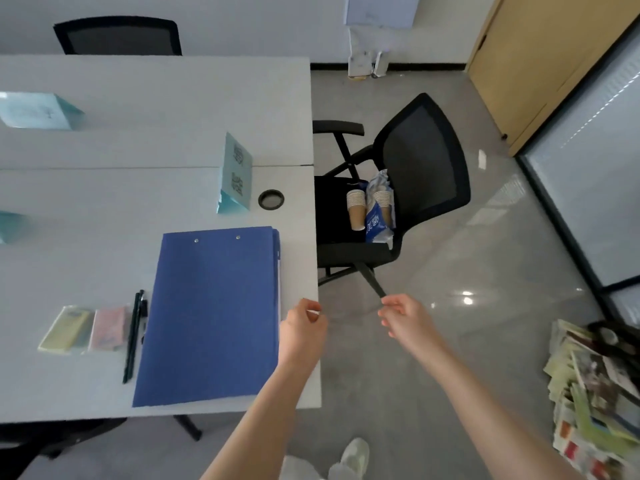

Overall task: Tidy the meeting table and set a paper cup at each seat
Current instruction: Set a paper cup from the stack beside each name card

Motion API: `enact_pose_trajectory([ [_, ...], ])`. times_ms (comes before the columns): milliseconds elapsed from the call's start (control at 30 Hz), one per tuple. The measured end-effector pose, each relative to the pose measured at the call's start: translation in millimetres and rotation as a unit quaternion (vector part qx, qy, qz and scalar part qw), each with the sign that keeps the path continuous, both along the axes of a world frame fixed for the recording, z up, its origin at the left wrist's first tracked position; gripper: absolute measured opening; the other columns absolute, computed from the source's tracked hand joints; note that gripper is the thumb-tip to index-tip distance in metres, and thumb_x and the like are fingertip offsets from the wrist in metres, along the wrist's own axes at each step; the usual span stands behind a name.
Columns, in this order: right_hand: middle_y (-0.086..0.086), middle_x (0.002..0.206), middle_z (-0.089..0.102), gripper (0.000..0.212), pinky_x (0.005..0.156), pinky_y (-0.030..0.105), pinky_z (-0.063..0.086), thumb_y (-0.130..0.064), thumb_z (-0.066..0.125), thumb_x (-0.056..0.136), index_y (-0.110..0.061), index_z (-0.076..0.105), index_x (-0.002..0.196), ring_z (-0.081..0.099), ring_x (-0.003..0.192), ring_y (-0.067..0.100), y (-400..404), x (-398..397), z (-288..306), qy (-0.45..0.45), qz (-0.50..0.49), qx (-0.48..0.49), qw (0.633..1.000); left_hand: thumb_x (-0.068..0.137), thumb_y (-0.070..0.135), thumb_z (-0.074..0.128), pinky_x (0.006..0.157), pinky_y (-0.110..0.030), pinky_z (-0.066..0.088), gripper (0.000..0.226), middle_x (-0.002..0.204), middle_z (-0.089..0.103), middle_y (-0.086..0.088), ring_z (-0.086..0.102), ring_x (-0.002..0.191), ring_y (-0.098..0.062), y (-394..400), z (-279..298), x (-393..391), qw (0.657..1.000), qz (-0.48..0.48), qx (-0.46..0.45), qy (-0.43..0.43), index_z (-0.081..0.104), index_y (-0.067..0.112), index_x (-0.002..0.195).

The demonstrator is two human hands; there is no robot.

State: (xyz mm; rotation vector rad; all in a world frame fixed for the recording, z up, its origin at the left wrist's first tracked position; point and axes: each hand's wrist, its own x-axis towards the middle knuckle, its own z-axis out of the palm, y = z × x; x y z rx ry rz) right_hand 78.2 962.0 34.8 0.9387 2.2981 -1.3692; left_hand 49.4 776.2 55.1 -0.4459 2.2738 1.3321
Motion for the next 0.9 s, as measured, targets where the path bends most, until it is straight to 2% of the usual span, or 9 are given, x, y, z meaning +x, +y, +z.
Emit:
enact_pose_trajectory([
  [67, -0.002, 0.099, 0.070, 0.013, 0.090, 0.049, 0.053, -0.039, 0.052, 0.072, -0.038, 0.058, 0.084, 0.067, 0.096, 0.022, 30.8, -14.8, -9.2, 0.003, 0.013, -0.002, 1.000, 0.095, 0.015, 0.051, 0.049, -0.015, 0.039, 0.019, 0.095, 0.064, 0.002, 0.060, 0.073, -0.009, 27.3, -5.7, -7.0, 1.000, 0.001, -0.003, 0.003, 0.058, 0.021, 0.112],
  [167, 0.001, 0.100, 0.069, 0.013, 0.088, 0.047, 0.054, -0.028, 0.055, 0.083, -0.032, 0.059, 0.095, 0.067, 0.094, 0.023, 44.5, -43.5, 7.6, 0.013, 0.026, -0.002, 1.000, 0.094, 0.014, 0.054, 0.055, -0.017, 0.045, 0.021, 0.093, 0.062, 0.004, 0.061, 0.078, -0.011, 48.7, -13.2, -22.0, 1.000, 0.007, -0.006, -0.002, 0.059, 0.019, 0.114],
  [267, 0.003, 0.101, 0.068, 0.020, 0.083, 0.040, 0.055, -0.017, 0.052, 0.091, -0.019, 0.059, 0.109, 0.066, 0.089, 0.021, 65.2, -90.2, 0.1, 0.011, 0.054, -0.010, 0.998, 0.092, 0.013, 0.055, 0.059, -0.020, 0.046, 0.024, 0.096, 0.065, 0.001, 0.061, 0.081, -0.012, 68.7, -29.8, -53.9, 0.999, 0.032, -0.009, -0.010, 0.060, 0.019, 0.114],
  [333, 0.003, 0.100, 0.068, 0.022, 0.077, 0.034, 0.052, -0.017, 0.051, 0.091, -0.018, 0.058, 0.113, 0.064, 0.085, 0.018, 74.6, -119.7, -6.8, 0.011, 0.079, -0.004, 0.997, 0.091, 0.013, 0.054, 0.056, -0.019, 0.045, 0.026, 0.095, 0.064, 0.003, 0.061, 0.079, -0.011, 77.9, -35.6, -78.1, 0.999, 0.040, -0.011, -0.005, 0.060, 0.019, 0.115],
  [500, 0.005, 0.112, 0.066, 0.022, 0.084, 0.031, 0.050, -0.020, 0.053, 0.095, -0.015, 0.058, 0.117, 0.063, 0.101, 0.021, 107.2, -218.9, -27.0, 0.009, 0.144, 0.000, 0.990, 0.091, 0.014, 0.057, 0.049, -0.008, 0.038, 0.029, 0.091, 0.058, 0.008, 0.052, 0.073, -0.001, 118.0, -59.0, -169.4, 0.999, 0.037, -0.014, 0.007, 0.059, 0.015, 0.119],
  [600, 0.006, 0.116, 0.064, 0.029, 0.080, 0.026, 0.046, -0.018, 0.051, 0.097, -0.012, 0.055, 0.125, 0.061, 0.103, 0.020, 127.5, -282.7, -37.2, 0.000, 0.184, 0.002, 0.983, 0.091, 0.015, 0.059, 0.056, -0.011, 0.042, 0.032, 0.097, 0.059, 0.005, 0.052, 0.075, -0.002, 142.7, -72.1, -221.7, 1.000, 0.023, -0.015, -0.012, 0.057, 0.014, 0.123],
  [733, 0.002, 0.113, 0.059, 0.030, 0.067, 0.020, 0.043, -0.016, 0.049, 0.098, -0.012, 0.053, 0.127, 0.056, 0.094, 0.014, 145.7, -357.1, -61.2, 0.001, 0.225, 0.014, 0.974, 0.093, 0.016, 0.061, 0.059, -0.013, 0.044, 0.037, 0.111, 0.061, 0.000, 0.054, 0.079, -0.004, 163.8, -95.6, -282.3, 0.999, 0.011, -0.019, -0.029, 0.052, 0.016, 0.128],
  [833, 0.003, 0.111, 0.060, 0.029, 0.060, 0.014, 0.039, -0.017, 0.050, 0.097, -0.013, 0.056, 0.125, 0.056, 0.093, 0.016, 158.4, -404.4, -89.7, 0.004, 0.256, 0.049, 0.966, 0.093, 0.020, 0.062, 0.057, -0.012, 0.039, 0.042, 0.119, 0.060, -0.001, 0.052, 0.081, -0.003, 172.7, -122.4, -322.5, 0.999, 0.009, -0.016, -0.035, 0.049, 0.017, 0.133],
  [900, 0.006, 0.117, 0.061, 0.030, 0.062, 0.019, 0.042, -0.017, 0.051, 0.097, -0.013, 0.056, 0.126, 0.060, 0.101, 0.022, 165.7, -434.3, -113.1, -0.001, 0.287, 0.075, 0.955, 0.092, 0.022, 0.063, 0.063, -0.014, 0.041, 0.046, 0.125, 0.058, -0.002, 0.053, 0.090, -0.006, 179.7, -146.4, -345.4, 0.999, 0.008, -0.010, -0.046, 0.048, 0.016, 0.135],
])
